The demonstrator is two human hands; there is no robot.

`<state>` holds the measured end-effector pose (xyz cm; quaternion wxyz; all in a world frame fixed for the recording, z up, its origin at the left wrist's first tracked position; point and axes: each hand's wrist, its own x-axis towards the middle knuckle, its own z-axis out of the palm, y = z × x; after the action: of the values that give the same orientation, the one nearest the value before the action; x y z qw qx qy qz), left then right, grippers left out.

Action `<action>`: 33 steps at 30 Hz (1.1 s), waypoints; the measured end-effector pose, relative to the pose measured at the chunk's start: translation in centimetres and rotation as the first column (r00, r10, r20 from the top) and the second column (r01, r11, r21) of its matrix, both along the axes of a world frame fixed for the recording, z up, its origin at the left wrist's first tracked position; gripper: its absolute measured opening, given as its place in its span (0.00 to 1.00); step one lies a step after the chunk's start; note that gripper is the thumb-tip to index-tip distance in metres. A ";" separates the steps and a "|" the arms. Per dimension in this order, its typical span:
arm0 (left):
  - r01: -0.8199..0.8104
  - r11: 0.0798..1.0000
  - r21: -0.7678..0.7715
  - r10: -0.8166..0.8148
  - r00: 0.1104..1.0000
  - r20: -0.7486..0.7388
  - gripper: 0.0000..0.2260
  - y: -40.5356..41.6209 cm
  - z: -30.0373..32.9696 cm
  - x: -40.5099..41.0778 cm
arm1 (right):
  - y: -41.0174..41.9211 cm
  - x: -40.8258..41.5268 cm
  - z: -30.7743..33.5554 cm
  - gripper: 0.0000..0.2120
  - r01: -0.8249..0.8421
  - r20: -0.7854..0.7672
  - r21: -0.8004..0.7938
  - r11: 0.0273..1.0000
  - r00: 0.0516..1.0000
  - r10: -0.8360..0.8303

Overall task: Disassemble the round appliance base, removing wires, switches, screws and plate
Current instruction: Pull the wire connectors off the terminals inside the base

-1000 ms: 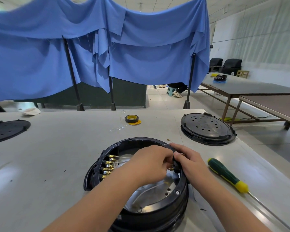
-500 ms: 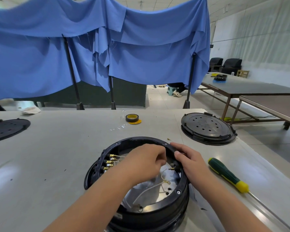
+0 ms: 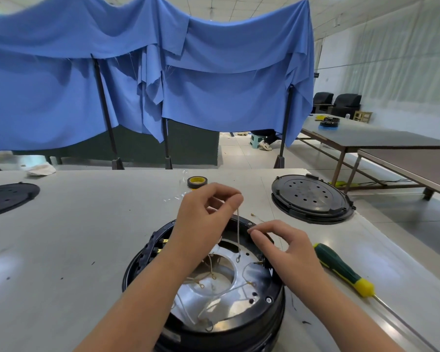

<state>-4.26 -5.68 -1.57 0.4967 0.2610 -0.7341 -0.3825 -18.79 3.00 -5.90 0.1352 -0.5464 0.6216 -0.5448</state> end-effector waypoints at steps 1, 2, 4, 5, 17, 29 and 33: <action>-0.003 0.999 0.033 0.004 1.000 -0.030 0.03 -0.1 0.0 0.1 | 0.3 0.3 0.3 0.03 -0.039 0.011 0.014 0.999 0.999 0.038; -0.004 0.998 0.063 0.007 0.999 -0.053 0.03 -0.2 0.0 0.2 | 0.5 0.6 0.5 0.03 -0.079 0.028 0.029 0.996 0.997 0.078; -0.008 0.996 0.094 0.015 0.998 -0.068 0.02 -0.3 0.0 0.3 | 0.7 1.1 0.9 0.04 -0.132 0.053 0.047 0.990 0.990 0.129; -0.012 0.995 0.095 0.019 0.998 -0.065 0.02 -0.3 0.0 0.3 | 0.7 1.3 1.0 0.04 -0.139 0.061 0.051 0.989 0.989 0.135; 0.027 0.998 0.049 -0.039 0.962 0.271 0.09 0.2 -0.8 -0.2 | -1.5 -4.0 3.0 0.04 0.161 0.032 0.153 0.975 0.985 -0.168; 0.263 0.965 0.000 -0.196 0.720 0.666 0.04 1.2 -2.2 -0.8 | -8.2 -7.7 -1.5 0.09 0.439 -0.512 0.484 0.757 0.844 -0.162; 0.249 0.968 -0.022 -0.168 0.711 0.683 0.03 0.8 -2.5 -0.9 | -9.3 -7.6 -1.8 0.04 0.465 -0.508 0.454 0.760 0.836 -0.207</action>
<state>-5.18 -4.85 -4.03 0.1635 0.2689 -0.9090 -0.2733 -26.39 -6.26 -7.73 0.0467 -0.4639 0.8569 -0.2198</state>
